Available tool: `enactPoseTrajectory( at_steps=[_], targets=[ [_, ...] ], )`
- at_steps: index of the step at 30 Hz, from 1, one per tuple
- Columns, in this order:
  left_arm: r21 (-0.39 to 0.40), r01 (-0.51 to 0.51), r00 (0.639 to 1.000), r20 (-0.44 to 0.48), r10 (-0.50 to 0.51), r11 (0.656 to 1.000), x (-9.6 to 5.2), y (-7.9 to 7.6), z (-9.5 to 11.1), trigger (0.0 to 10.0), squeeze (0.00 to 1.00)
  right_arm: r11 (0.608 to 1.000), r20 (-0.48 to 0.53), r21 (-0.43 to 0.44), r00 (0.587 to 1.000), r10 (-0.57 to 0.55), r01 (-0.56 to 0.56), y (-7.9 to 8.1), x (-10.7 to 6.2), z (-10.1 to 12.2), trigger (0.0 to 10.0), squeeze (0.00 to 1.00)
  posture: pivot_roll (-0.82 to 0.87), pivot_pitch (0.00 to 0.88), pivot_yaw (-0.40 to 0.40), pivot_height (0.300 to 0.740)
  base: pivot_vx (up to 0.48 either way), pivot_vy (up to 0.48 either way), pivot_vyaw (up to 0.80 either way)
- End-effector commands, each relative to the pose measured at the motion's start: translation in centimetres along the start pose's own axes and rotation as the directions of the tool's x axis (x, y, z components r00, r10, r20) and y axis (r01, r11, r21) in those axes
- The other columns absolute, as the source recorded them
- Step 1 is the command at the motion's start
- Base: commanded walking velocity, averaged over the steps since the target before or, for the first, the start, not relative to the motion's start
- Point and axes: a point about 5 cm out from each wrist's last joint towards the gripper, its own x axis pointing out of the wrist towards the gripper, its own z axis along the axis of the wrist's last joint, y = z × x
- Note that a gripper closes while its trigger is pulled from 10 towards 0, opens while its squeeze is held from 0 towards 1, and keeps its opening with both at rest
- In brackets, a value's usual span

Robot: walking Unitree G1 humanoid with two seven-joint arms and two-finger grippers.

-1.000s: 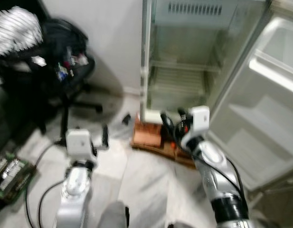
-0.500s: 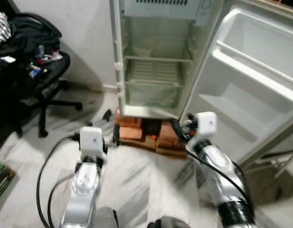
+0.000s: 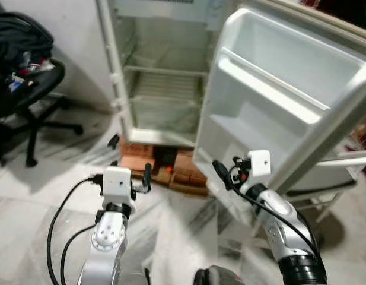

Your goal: Restocking fridge

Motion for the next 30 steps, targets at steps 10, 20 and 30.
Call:
enactPoseTrajectory(
  at_steps=[10,20,30],
  targets=[
    [0.034,-0.007,1.0,-0.019,0.008,0.999,-0.3,0.4,-0.3,10.0,0.0,0.998,0.023,-0.049,0.999,-0.041,0.042,-1.2,1.1,1.4,10.0,0.0,0.12,0.094,-0.043,0.74,0.0,-0.48,0.0],
    [0.029,0.001,1.0,-0.019,0.0,1.0,-0.3,0.4,-0.4,10.0,0.0,0.987,0.173,-0.088,0.978,-0.117,0.134,-2.5,2.0,4.5,10.0,1.0,0.13,0.084,-0.041,0.74,0.0,-0.253,0.0],
    [0.017,-0.024,0.999,-0.036,0.025,1.0,-0.2,0.8,-0.6,10.0,0.0,0.98,0.265,-0.066,0.95,-0.165,0.189,-2.9,2.9,7.0,10.0,1.0,0.13,0.082,-0.031,0.74,0.0,0.0,0.0]
  ],
)
